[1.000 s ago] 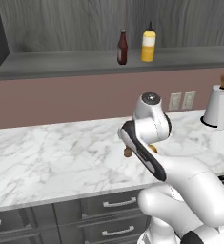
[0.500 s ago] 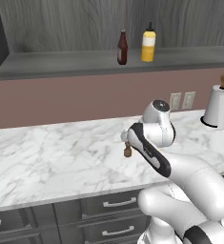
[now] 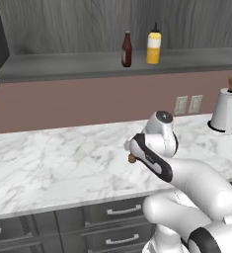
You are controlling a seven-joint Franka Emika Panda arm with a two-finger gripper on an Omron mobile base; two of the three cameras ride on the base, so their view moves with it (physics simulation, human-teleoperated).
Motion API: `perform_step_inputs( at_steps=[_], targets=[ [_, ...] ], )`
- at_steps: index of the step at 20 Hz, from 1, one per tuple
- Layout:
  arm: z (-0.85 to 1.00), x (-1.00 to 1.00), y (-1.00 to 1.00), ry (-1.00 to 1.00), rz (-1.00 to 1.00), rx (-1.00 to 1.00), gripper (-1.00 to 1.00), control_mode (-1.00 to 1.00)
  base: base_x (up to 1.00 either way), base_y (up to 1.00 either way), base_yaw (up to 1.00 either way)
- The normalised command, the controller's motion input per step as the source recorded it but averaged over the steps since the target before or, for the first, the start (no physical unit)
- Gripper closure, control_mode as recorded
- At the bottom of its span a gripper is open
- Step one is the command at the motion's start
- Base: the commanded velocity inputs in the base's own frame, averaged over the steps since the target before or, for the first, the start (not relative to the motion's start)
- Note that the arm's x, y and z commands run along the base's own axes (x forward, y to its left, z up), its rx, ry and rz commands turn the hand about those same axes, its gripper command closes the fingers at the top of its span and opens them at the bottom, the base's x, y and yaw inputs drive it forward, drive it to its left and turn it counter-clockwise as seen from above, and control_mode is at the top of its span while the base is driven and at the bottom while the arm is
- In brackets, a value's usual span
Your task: There are various items on the counter. Only move the condiments/shakers into the cabinet.
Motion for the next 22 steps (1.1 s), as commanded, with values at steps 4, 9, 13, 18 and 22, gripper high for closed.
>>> perform_step_inputs(
  at_steps=[4,9,13,18,22],
  targets=[
    [-0.09,0.16,0.0,0.0,0.0,-0.01,-1.0,-1.0,0.0,0.0,0.0],
    [-0.05,0.2,0.0,0.0,0.0,0.0,-1.0,-1.0,0.0,0.0,0.0],
    [-0.07,0.22,0.0,0.0,0.0,0.0,-1.0,-1.0,0.0,0.0,0.0],
    [-0.2,0.16,0.0,0.0,0.0,-0.01,-1.0,-1.0,0.0,0.0,0.0],
    [-0.31,0.04,0.0,0.0,0.0,-0.01,-1.0,-1.0,0.0,0.0,0.0]
  ],
)
